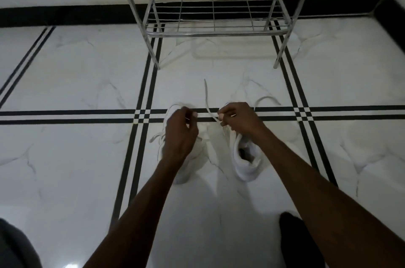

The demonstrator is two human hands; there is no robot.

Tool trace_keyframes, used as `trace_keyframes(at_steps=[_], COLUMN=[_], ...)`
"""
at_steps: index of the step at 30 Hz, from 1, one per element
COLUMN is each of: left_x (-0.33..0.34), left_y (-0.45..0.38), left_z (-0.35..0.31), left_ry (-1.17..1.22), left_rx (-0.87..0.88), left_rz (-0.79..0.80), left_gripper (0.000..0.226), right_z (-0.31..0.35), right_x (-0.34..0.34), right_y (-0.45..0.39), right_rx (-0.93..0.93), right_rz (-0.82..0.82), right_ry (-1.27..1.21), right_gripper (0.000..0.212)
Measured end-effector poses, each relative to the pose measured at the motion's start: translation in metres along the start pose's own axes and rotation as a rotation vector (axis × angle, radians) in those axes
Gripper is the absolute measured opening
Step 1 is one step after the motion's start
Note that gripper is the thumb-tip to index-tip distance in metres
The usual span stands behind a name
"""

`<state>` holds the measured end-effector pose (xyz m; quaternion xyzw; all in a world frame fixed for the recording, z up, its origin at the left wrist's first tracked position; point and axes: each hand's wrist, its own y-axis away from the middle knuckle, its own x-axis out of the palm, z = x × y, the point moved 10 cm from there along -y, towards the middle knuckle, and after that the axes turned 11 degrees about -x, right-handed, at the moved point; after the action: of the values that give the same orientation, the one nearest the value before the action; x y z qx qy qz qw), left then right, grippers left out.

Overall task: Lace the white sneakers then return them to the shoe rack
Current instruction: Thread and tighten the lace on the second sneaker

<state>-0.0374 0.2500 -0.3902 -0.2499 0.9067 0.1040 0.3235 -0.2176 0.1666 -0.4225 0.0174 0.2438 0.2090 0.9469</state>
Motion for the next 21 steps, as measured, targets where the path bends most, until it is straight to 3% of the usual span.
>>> trace_keyframes(at_steps=[3, 6, 9, 11, 16, 19, 21], left_x=[0.059, 0.1, 0.113, 0.115, 0.114, 0.109, 0.102], left_y=[0.011, 0.024, 0.033, 0.034, 0.032, 0.03, 0.029], left_z=[-0.006, 0.0, -0.005, -0.012, -0.027, -0.024, -0.017], left_ry=[0.052, 0.047, 0.026, 0.041, 0.066, 0.085, 0.095], left_rx=[-0.111, -0.248, -0.237, -0.199, -0.114, -0.13, -0.143], left_rz=[0.251, 0.352, 0.324, 0.301, 0.284, 0.248, 0.22], left_gripper=[0.02, 0.04, 0.046, 0.048, 0.024, 0.013, 0.01], right_z=[-0.014, -0.042, -0.069, -0.074, -0.073, -0.068, -0.061], right_x=[-0.051, -0.081, -0.07, -0.061, -0.057, -0.046, -0.039], right_y=[0.003, 0.013, 0.034, 0.04, 0.041, 0.044, 0.043], right_rx=[0.003, 0.12, 0.305, 0.298, 0.203, 0.207, 0.191], right_rz=[-0.109, -0.119, 0.038, 0.075, -0.07, -0.069, -0.059], right_ry=[0.123, 0.25, 0.151, 0.135, 0.183, 0.102, 0.085], right_gripper=[0.013, 0.027, 0.051, 0.055, 0.034, 0.05, 0.049])
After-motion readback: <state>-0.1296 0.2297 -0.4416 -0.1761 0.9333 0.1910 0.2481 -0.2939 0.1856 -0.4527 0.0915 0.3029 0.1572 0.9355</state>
